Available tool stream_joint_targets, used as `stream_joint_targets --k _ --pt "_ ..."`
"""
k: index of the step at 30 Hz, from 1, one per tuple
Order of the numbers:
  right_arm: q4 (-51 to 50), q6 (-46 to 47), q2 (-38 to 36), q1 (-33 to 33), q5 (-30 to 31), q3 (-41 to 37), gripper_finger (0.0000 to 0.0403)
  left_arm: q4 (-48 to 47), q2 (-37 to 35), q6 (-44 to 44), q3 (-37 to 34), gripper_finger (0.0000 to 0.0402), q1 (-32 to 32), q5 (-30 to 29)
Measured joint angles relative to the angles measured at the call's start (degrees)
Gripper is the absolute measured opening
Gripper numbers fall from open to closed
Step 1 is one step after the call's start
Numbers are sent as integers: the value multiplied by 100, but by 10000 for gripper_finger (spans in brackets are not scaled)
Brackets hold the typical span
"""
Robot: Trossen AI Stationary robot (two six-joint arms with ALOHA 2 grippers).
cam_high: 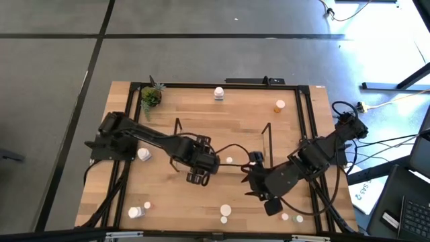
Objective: Pick and place medicine bottles onto shelf by color
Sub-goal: Put the middle orange pill bottle on the shelf
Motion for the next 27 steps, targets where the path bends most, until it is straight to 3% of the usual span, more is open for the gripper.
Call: stream_joint_targets --k 12,19,27 --pt "-32 -17 0 2 13 0 181 306 479 349 2 194 397 53" --pt "-148 -4 0 -1 722 0 181 308 485 385 2 194 478 457" --pt "-198 -15 0 -1 954 0 181 294 483 433 2 194 476 780"
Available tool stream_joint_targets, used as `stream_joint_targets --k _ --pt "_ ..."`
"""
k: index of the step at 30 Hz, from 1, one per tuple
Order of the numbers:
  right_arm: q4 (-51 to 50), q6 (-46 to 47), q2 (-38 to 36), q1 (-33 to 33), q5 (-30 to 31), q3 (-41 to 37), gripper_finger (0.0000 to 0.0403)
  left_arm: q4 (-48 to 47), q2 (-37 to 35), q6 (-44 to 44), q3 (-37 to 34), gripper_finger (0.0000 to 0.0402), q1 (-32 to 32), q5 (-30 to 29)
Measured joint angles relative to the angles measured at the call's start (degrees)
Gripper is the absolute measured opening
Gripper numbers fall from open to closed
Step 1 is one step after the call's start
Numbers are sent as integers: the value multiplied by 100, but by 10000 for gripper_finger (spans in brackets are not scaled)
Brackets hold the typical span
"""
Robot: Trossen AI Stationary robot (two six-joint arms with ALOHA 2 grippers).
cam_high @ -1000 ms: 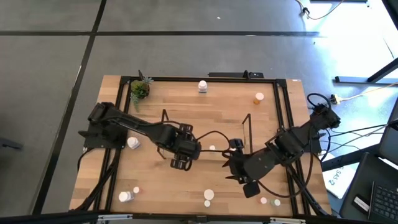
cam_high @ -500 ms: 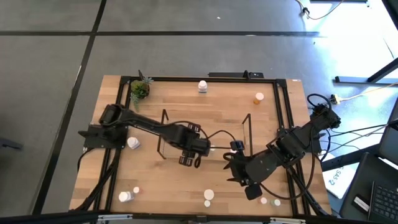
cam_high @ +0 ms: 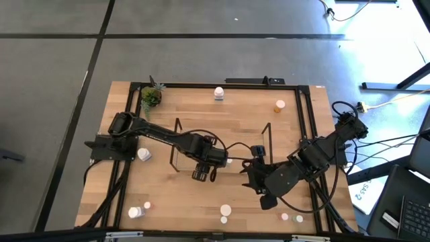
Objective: Pick and place medicine bottles onto shelf by color
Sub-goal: Put the middle orange pill bottle on the shelf
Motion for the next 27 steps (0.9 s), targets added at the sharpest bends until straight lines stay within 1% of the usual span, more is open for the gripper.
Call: stream_joint_targets --k 10,16,27 --pt "2 -40 0 0 3 0 181 4 0 31 0 194 0 0" --pt "126 -341 0 -13 -2 0 181 1 0 31 0 194 0 0" --pt "219 -318 0 -15 -15 0 181 11 0 23 0 194 0 0"
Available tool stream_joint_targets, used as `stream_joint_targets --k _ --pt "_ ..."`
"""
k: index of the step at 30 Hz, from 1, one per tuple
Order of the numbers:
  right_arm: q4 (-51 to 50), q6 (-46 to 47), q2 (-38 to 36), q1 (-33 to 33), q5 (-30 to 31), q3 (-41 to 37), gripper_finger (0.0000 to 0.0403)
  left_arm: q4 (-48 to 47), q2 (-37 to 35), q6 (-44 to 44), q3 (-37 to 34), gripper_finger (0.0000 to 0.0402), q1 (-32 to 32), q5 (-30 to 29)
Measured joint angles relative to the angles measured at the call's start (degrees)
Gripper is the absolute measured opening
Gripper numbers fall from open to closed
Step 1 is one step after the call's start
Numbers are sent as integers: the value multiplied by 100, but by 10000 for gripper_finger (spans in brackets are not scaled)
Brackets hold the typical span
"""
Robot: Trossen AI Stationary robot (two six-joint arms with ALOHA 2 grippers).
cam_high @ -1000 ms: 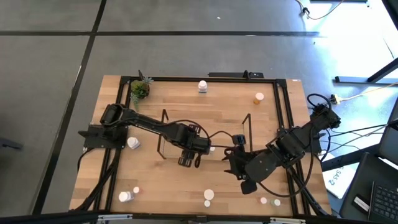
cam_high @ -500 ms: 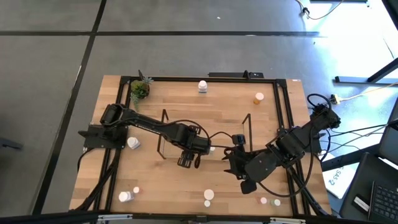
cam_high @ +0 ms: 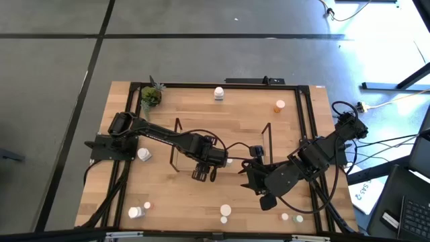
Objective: Pick and place medicine bottles onto shelf by color
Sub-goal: Put the middle orange pill bottle on the shelf
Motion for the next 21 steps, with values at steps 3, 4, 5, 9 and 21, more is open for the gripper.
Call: stream_joint_targets --k 3,4,5,9,21 --pt "0 16 0 0 0 0 181 15 0 -2 0 194 0 -2" --pt "0 10 0 0 0 0 181 19 0 -2 0 194 0 -2" --pt "0 12 2 0 0 0 181 20 0 -2 0 194 0 -2" --pt "0 10 2 0 0 0 181 20 -2 -14 0 194 37 -1" --pt "0 19 2 -2 0 0 181 27 -6 -17 0 219 39 13"
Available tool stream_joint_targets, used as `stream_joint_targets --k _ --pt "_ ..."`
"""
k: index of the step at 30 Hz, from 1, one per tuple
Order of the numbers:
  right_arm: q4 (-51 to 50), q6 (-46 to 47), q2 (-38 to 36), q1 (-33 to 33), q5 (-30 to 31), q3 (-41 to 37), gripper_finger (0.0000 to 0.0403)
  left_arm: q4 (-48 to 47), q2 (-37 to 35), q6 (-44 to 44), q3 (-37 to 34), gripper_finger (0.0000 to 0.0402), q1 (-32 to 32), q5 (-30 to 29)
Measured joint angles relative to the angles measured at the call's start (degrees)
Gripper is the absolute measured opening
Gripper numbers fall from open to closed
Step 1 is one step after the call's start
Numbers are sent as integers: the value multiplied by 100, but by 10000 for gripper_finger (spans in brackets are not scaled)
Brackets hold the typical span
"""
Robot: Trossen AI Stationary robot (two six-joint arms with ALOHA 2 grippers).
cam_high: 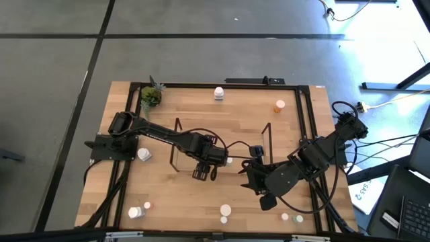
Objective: Pick and place medicine bottles onto shelf by color
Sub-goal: Put the middle orange pill bottle on the shelf
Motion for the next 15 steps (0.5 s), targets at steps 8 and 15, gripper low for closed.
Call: stream_joint_targets --k 8,15 --pt "0 -11 0 0 0 0 181 2 -1 2 0 246 0 6" --pt "0 -3 0 0 0 0 181 4 -1 7 0 267 0 -161"
